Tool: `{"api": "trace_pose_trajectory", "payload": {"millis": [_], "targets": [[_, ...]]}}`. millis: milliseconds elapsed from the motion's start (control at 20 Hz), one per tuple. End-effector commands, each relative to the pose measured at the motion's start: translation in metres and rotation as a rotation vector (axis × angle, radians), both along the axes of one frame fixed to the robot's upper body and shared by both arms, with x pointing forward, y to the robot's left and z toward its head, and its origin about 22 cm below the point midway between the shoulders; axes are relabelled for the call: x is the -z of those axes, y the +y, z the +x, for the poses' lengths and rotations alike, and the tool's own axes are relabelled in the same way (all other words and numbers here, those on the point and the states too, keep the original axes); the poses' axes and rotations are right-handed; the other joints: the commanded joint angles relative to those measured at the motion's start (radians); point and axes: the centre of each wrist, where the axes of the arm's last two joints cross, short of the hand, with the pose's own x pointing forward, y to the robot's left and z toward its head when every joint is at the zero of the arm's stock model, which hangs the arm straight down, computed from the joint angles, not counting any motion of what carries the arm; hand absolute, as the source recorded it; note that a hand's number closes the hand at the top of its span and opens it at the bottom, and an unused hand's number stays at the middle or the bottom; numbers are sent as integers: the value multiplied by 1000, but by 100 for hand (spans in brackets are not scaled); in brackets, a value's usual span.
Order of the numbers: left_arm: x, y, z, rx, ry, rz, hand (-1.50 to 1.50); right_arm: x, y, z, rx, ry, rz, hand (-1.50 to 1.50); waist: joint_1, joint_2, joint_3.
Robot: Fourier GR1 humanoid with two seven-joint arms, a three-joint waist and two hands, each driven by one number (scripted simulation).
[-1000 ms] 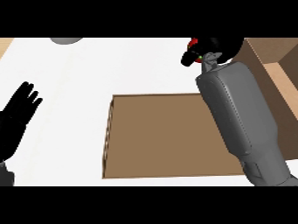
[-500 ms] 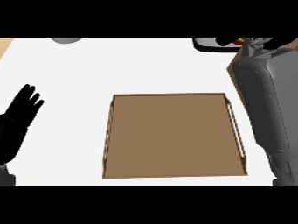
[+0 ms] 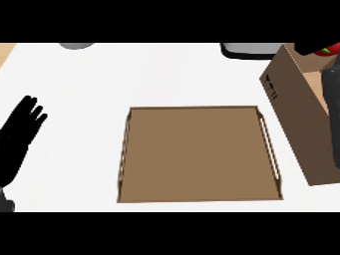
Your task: Pick the tomato from the tray and place it in the cardboard box
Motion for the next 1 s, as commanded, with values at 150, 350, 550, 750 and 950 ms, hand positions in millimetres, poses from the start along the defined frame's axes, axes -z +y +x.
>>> {"api": "trace_pose_trajectory", "payload": {"millis": [150, 350, 550, 750, 950], "targets": [[4, -17, 2, 10, 11, 8, 0, 62, -37, 1, -11, -1, 10, 150, 3, 2, 0], [6, -12, 1, -1, 12, 9, 0, 79, -71, 4, -12, 30, 25, 150, 4, 3, 0], [-15, -6, 8, 13, -16, 26, 0, 117, -82, 7, -20, 73, 119, 150, 7, 4, 0], [6, -2, 7, 4, 4, 0, 0, 128, -99, 9, 93, 176, 247, 150, 3, 4, 0], [-1, -14, 9, 0, -2, -10, 0, 159, -103, -2, 43, 206, 316, -150, 1, 2, 0]]}}
